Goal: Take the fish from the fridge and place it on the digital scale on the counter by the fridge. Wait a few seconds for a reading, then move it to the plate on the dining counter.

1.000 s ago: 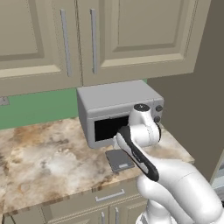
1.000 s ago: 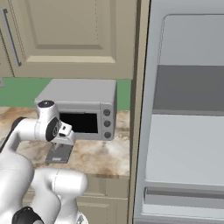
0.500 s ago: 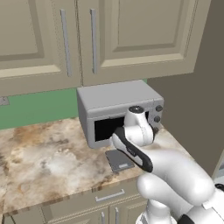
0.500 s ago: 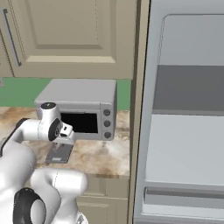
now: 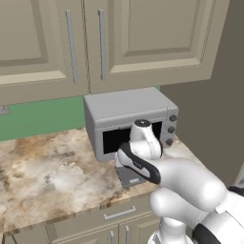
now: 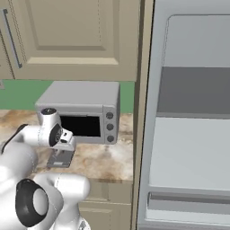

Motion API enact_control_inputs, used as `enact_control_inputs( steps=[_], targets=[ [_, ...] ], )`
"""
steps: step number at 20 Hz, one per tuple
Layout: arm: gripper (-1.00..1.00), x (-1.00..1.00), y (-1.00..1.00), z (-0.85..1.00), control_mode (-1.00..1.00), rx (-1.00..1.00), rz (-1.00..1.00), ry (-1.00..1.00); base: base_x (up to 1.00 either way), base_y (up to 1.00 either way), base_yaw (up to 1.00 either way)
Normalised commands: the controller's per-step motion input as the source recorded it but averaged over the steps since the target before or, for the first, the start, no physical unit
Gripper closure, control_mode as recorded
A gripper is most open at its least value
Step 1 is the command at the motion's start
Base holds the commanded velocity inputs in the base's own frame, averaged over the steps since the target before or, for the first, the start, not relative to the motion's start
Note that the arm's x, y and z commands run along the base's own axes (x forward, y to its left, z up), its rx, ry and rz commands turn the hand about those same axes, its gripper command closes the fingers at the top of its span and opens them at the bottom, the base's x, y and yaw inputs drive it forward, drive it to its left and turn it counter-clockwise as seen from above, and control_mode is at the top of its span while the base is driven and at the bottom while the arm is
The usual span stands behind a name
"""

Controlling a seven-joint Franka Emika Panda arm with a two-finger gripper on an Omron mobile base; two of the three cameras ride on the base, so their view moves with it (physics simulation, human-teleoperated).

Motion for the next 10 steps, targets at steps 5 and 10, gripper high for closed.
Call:
enact_control_inputs(
  steps=[5,10],
  targets=[
    [1.00,0.12,0.00,-0.25,-1.00,0.00,0.01,0.00,0.00,0.00,0.00],
    [1.00,0.01,0.00,-0.11,-1.00,0.00,0.01,0.01,0.00,0.00,0.00]
  ],
)
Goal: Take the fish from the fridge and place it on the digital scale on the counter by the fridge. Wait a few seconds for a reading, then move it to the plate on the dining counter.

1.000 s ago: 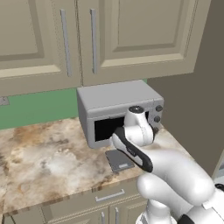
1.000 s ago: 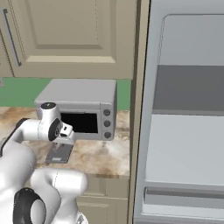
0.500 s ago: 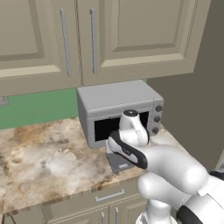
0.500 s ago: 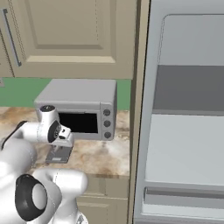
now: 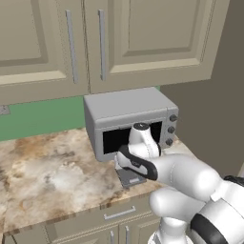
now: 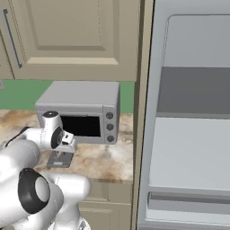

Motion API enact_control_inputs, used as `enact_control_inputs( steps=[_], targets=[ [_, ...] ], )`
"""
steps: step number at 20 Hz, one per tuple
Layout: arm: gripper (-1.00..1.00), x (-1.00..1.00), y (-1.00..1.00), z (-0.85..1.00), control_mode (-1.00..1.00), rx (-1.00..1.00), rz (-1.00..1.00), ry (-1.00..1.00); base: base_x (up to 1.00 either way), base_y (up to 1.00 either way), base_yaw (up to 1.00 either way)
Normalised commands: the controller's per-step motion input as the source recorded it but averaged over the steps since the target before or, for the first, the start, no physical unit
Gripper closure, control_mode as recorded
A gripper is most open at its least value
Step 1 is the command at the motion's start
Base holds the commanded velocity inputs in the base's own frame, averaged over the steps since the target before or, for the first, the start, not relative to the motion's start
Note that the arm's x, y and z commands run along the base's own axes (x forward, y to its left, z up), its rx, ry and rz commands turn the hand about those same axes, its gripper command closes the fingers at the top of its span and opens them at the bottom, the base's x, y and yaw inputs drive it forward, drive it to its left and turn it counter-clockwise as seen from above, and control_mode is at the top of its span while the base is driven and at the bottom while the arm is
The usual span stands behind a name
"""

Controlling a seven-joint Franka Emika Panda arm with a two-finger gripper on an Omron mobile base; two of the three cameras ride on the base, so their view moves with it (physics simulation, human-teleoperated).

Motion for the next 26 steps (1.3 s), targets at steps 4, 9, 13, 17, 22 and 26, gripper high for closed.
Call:
enact_control_inputs(
  steps=[4,9,13,17,22,26],
  targets=[
    [1.00,0.00,0.00,0.00,-1.00,0.00,0.01,0.03,0.00,0.00,0.00],
    [1.00,0.00,0.00,0.00,-1.00,0.00,0.00,0.02,0.00,0.00,0.00],
    [-1.00,0.00,0.00,0.00,-1.00,0.00,0.00,0.00,0.00,0.00,0.00],
    [-1.00,0.00,0.00,0.00,-1.00,0.00,0.00,0.00,0.00,0.00,0.00],
    [-1.00,0.00,0.00,0.01,-1.00,0.00,0.00,0.00,0.00,0.00,0.00],
    [-1.00,-0.31,0.00,0.27,-1.00,0.00,0.00,-0.02,0.00,0.00,0.00]
  ],
)
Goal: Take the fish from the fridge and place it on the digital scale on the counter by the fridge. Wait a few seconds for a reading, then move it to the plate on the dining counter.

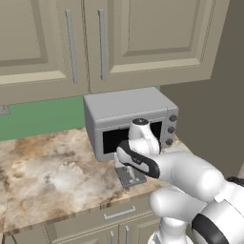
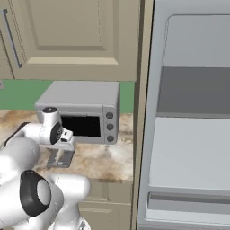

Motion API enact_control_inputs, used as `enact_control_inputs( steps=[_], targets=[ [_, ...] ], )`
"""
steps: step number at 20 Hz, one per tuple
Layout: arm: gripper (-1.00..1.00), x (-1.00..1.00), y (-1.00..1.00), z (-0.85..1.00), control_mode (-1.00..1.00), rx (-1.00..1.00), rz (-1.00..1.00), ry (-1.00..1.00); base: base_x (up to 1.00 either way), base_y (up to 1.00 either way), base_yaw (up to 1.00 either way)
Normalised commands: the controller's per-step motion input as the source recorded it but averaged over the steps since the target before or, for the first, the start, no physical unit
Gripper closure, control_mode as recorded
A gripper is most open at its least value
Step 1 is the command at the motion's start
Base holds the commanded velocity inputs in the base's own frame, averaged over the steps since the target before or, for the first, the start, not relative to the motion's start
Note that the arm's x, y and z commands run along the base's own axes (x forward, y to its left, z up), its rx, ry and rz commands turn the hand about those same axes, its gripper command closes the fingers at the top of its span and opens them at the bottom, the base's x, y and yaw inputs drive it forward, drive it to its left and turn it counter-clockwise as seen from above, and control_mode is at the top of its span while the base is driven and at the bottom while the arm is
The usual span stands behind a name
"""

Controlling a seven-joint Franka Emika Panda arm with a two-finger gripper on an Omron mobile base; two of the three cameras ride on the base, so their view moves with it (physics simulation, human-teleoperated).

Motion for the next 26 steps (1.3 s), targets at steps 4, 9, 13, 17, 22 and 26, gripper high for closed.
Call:
enact_control_inputs(
  steps=[4,9,13,17,22,26],
  targets=[
    [-1.00,-0.79,0.00,0.53,-1.00,0.00,0.00,-0.12,0.00,0.00,0.00],
    [-1.00,-0.94,-0.05,0.68,-1.00,0.00,0.00,-0.10,0.00,0.00,0.00],
    [-1.00,-0.80,-0.38,0.74,-1.00,0.00,0.00,-0.13,0.00,0.00,0.00],
    [-1.00,-0.69,-0.50,0.81,-1.00,0.02,0.00,-0.16,0.00,0.00,0.00],
    [-1.00,-0.72,-0.45,0.86,-1.00,0.02,0.00,-0.14,0.00,0.00,0.00],
    [-1.00,-0.32,-0.06,0.34,-1.00,0.00,0.00,-0.07,0.00,0.00,0.00]
  ],
)
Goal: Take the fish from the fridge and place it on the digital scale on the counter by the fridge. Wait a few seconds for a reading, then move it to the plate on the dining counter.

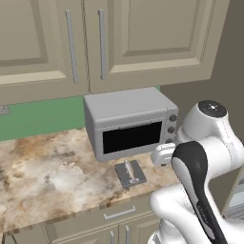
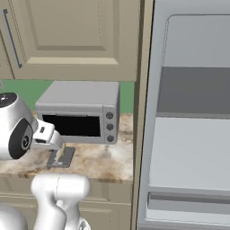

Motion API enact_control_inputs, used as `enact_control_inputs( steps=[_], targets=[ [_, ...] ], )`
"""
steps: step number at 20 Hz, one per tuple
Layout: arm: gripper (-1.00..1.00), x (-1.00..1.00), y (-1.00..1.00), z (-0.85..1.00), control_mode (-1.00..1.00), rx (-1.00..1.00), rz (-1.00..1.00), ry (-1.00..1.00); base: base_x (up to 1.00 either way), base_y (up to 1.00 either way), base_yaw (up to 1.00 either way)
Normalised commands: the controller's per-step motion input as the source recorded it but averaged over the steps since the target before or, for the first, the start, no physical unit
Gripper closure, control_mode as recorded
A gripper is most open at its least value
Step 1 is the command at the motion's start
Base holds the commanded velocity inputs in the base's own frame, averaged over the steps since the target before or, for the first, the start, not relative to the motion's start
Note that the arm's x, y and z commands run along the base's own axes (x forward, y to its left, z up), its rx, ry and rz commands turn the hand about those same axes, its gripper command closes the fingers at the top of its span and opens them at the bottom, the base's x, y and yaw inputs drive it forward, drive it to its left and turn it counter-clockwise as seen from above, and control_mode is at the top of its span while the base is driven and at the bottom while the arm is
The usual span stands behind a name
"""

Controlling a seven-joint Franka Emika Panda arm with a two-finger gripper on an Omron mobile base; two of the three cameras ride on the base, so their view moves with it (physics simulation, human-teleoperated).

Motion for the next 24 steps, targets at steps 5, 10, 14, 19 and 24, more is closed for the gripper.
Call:
enact_control_inputs(
  steps=[5,10,14,19,24],
  targets=[
    [-1.00,0.00,0.00,0.00,-1.00,0.00,0.00,0.00,0.00,0.00,0.00],
    [-1.00,0.00,0.00,0.00,-1.00,0.00,0.00,0.00,0.00,0.00,0.00],
    [-1.00,0.00,0.00,0.00,-1.00,0.00,0.00,0.00,0.00,0.00,0.00],
    [-1.00,0.00,0.00,0.00,-1.00,0.00,0.00,0.00,0.00,0.00,0.00],
    [-1.00,0.00,0.00,0.00,-1.00,0.00,0.00,0.00,0.00,0.00,0.00]
  ],
)
